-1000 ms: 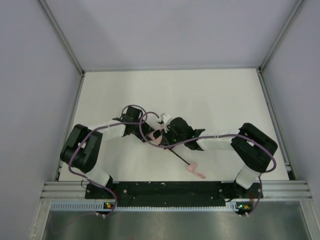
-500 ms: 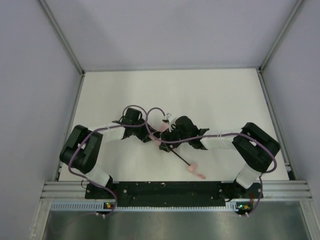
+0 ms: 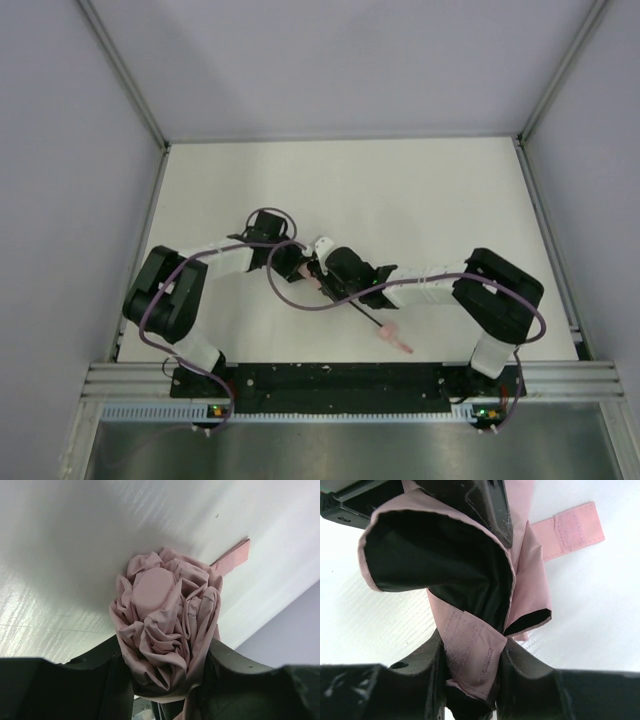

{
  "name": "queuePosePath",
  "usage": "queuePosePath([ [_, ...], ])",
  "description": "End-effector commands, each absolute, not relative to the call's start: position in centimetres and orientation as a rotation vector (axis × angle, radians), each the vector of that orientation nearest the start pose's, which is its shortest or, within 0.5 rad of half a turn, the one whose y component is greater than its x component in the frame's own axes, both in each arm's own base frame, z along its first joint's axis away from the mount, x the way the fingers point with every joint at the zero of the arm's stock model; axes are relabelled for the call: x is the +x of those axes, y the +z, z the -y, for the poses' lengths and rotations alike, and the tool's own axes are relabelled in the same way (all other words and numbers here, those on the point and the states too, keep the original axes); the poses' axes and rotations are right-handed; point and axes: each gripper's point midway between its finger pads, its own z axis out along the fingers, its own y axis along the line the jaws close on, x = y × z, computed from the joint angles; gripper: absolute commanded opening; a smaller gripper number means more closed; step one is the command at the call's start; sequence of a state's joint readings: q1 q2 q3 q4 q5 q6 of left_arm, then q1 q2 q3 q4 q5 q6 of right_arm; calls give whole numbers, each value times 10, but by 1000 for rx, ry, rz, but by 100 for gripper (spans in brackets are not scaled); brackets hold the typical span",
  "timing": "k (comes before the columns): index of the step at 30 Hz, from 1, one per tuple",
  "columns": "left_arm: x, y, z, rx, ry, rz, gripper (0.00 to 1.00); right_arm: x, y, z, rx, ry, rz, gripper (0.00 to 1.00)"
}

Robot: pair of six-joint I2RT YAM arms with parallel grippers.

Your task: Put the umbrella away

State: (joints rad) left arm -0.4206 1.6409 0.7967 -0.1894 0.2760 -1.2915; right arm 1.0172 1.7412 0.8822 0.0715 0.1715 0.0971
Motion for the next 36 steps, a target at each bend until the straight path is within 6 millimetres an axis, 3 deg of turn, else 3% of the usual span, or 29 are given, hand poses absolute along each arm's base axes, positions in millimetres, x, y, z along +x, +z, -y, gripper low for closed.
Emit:
queuePosePath([
  [1,230,-27,185,-1214,-504,-2825,37,218,-1,-313,-1007,416,-2249,0],
  [6,230,-29,186,-1124,-579,-2785,46,205,21,-336,-881,891,-2276,0],
  [11,232,-28,198,-1064,-712,-2737,48,187,48,-355,-813,1326,-2250,0],
  [17,231,-32,201,-1070,-711,-2731,46,178,71,-370,-714,1635,-2253,0],
  [19,232,-33,202,-1064,-728,-2720,39,176,74,-372,-681,1685,-2248,0],
  [22,243,-27,210,-1041,-808,-2670,10,175,69,-373,-637,1704,-2297,0],
  [24,250,-20,213,-993,-845,-2632,0,176,68,-371,-622,1668,-2327,0],
  [25,253,-16,214,-970,-869,-2614,0,179,65,-367,-600,1610,-2363,0],
  [27,259,-5,219,-908,-927,-2569,0,185,63,-356,-579,1466,-2421,25],
  [28,263,3,221,-875,-968,-2535,0,187,67,-348,-574,1389,-2441,49],
  [29,267,11,223,-848,-1011,-2490,0,191,71,-341,-560,1311,-2448,63],
  [31,275,37,232,-758,-1157,-2353,0,196,88,-327,-564,1222,-2431,81],
  [32,278,47,233,-735,-1198,-2306,0,200,100,-321,-539,1190,-2407,99],
  [36,288,100,246,-564,-1406,-2100,0,215,146,-286,-359,1175,-2332,99],
])
